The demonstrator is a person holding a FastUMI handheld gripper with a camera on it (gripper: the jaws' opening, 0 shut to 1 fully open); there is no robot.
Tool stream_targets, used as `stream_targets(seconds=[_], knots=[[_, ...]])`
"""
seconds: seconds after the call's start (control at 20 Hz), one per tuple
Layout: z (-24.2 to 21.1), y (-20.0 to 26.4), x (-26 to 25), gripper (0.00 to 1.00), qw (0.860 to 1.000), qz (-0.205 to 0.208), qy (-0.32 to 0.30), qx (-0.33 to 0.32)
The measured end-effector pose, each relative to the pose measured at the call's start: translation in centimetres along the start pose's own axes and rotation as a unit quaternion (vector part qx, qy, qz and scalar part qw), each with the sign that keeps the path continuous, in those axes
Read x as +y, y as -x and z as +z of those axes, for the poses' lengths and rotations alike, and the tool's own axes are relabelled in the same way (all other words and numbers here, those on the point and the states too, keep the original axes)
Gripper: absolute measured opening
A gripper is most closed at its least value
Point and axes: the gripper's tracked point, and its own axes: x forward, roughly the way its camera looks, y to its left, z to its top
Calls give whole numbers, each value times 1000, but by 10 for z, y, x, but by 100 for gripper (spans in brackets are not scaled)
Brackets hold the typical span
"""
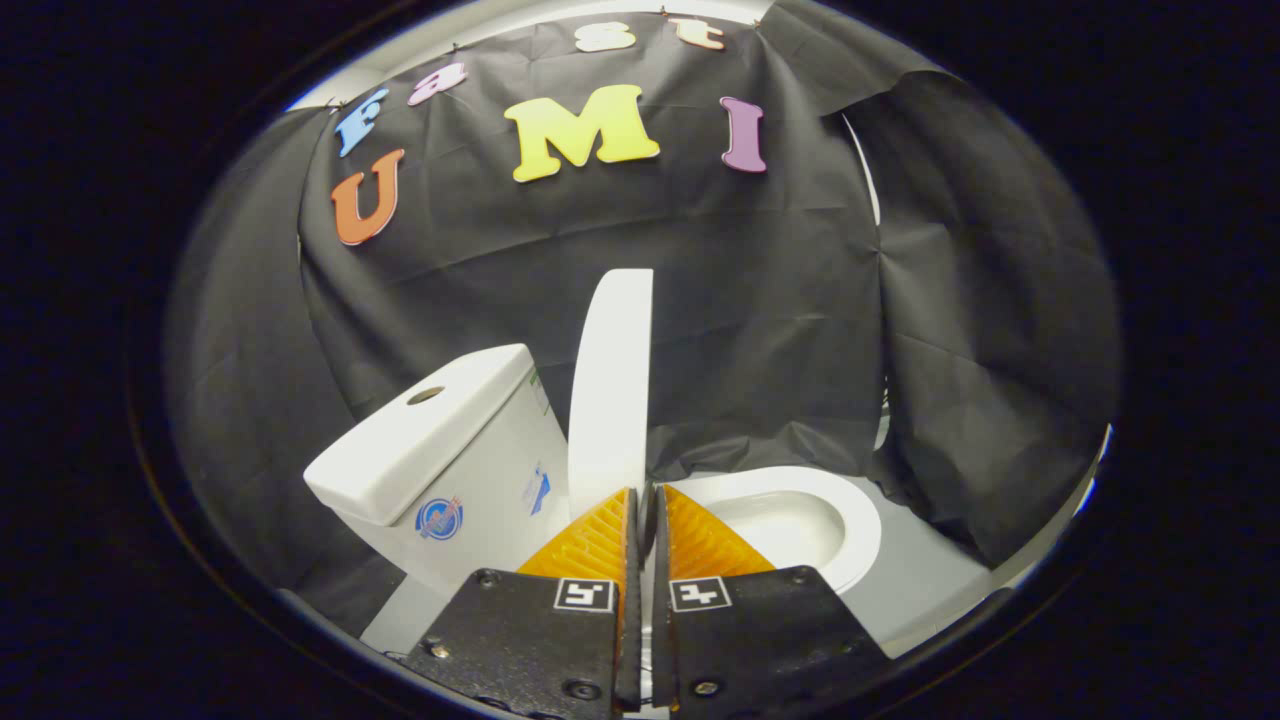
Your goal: Open the toilet lid.
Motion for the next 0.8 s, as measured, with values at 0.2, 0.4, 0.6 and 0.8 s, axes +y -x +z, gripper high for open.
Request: stream_targets(seconds=[0.2, 0.4, 0.6, 0.8], knots=[[-1, 0, 15, 8, 1000, 2, 24, -5], [-2, 0, 29, 7, 999, 3, 42, -10], [-3, -1, 44, 8, 998, 8, 61, -6], [-5, -1, 59, 8, 995, 7, 99, -5]])
